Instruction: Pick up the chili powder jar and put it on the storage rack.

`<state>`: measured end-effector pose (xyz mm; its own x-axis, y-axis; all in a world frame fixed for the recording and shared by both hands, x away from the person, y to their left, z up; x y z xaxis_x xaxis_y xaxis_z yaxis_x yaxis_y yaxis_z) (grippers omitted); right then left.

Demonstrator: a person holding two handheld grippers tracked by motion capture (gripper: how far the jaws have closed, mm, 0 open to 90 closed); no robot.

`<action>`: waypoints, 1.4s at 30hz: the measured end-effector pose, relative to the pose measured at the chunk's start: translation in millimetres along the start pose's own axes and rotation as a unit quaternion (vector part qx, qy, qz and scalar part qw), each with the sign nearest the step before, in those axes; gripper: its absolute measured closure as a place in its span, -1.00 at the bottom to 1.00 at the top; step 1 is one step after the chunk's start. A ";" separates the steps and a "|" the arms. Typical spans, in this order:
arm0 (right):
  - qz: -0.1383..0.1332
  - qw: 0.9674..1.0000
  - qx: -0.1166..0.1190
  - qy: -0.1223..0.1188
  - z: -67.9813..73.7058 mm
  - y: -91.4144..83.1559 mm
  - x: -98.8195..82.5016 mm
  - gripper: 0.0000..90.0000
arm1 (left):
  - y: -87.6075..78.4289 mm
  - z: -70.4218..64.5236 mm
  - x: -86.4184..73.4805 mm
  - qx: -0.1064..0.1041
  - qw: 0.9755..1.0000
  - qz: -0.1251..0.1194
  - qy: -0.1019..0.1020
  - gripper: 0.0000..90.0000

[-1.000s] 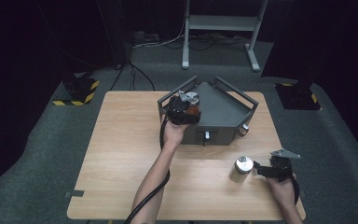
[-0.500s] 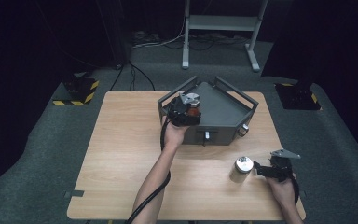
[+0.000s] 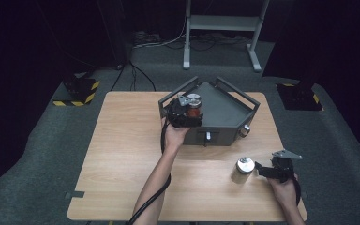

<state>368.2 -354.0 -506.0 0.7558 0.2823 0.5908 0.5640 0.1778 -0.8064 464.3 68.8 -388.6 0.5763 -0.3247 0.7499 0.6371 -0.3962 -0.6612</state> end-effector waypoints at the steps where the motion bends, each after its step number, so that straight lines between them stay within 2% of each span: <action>1: 0.000 1.000 0.000 0.000 0.0 0.0 0.0 -0.72 | -1.7 0.1 -1.3 0.001 1.000 -0.003 0.001 -0.81; 7: 0.000 1.000 0.000 0.000 0.0 0.0 0.0 -0.72 | -15.7 4.1 -14.6 -0.005 1.000 -0.021 0.015 -0.88; 10: 0.000 1.000 0.000 0.000 0.0 0.0 0.0 -0.72 | -21.2 5.8 -22.5 -0.009 1.000 -0.022 0.019 -0.90; 16: 0.000 1.000 0.000 0.000 0.0 0.0 0.1 -0.72 | -32.6 6.5 -39.7 -0.019 0.999 -0.033 0.014 -0.91; 20: 0.000 1.000 0.000 0.000 0.1 0.0 0.1 -0.72 | -39.9 3.5 -56.0 -0.014 0.999 -0.032 0.025 -0.90; 27: 0.000 1.000 0.000 0.000 0.1 0.0 0.1 -0.72 | -48.7 3.3 -73.3 -0.019 0.999 -0.033 0.028 -0.90; 34: 0.000 1.000 0.000 0.000 0.1 0.1 0.1 -0.72 | -51.1 4.1 -96.7 -0.022 0.999 -0.023 0.023 -0.89; 38: 0.000 1.000 -0.001 0.001 0.3 0.1 0.1 -0.72 | -45.0 4.4 -113.0 -0.007 1.000 -0.005 0.024 -0.89; 42: 0.000 1.000 -0.001 0.001 0.4 0.1 0.1 -0.72 | -38.9 3.7 -122.9 -0.004 1.000 0.010 0.023 -0.88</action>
<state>368.1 -353.6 -506.1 0.7567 0.2798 0.5909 0.5645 0.1763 -0.8064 370.6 127.4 -455.1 0.5643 -0.3714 0.7373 0.6216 -0.3967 -0.6755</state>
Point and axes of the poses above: each handheld gripper's, and its own axes: y roughly forward along the jaws, x roughly out of its top, z roughly to its left, the point moved 9 cm from there along y, roughly forward along the jaws, and after that the axes turned 12 degrees about z, right-handed, at the moved point
